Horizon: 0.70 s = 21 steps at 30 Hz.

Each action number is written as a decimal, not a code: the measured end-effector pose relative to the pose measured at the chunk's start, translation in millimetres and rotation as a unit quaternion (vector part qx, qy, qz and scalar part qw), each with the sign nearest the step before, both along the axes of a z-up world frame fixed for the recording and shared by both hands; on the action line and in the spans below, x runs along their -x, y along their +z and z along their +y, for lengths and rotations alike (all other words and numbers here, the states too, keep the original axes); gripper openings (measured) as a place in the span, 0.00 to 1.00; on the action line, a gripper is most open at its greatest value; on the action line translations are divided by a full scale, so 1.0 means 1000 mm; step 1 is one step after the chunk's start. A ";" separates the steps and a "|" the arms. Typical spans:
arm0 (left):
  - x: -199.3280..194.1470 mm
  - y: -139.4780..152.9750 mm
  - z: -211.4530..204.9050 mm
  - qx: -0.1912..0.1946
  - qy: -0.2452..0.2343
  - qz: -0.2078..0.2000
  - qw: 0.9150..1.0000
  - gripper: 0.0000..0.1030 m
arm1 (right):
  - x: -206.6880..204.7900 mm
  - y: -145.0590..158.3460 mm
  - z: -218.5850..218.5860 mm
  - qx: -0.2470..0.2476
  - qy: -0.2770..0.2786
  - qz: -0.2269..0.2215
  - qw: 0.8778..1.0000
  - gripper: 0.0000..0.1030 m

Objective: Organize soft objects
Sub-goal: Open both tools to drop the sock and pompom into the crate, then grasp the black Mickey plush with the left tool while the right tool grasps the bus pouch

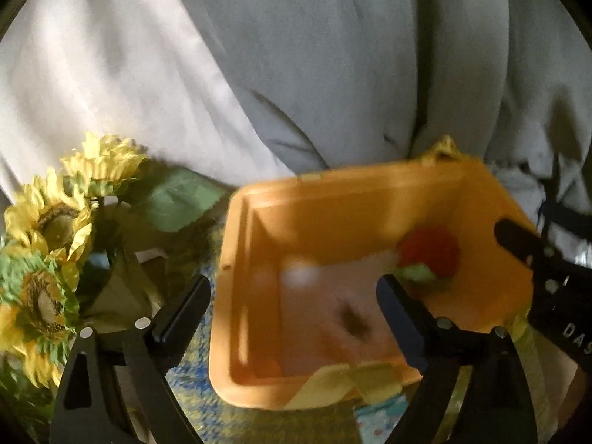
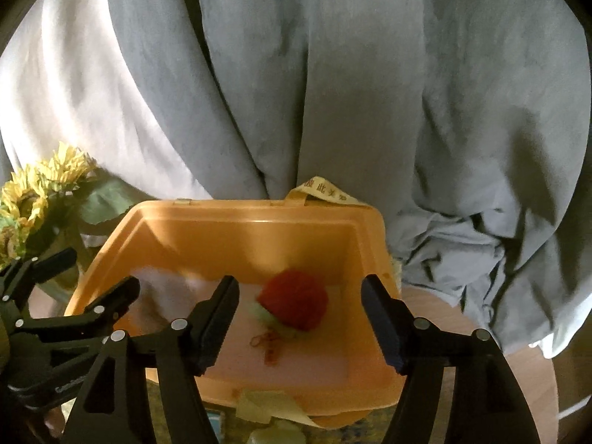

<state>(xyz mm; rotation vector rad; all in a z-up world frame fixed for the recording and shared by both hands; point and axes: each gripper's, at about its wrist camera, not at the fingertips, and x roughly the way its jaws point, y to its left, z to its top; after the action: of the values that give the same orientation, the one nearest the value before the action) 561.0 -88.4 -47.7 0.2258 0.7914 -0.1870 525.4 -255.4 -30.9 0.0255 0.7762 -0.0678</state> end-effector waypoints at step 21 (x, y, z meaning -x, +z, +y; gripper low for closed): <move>0.098 0.079 0.029 0.055 0.008 -0.113 0.992 0.89 | 0.069 0.054 -0.002 -0.021 -0.009 -0.058 0.998 0.68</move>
<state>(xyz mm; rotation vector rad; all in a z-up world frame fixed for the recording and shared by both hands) 463.1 -59.3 31.2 0.1340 0.5559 -0.1850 456.6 -257.3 22.7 0.0751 0.6623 -0.0658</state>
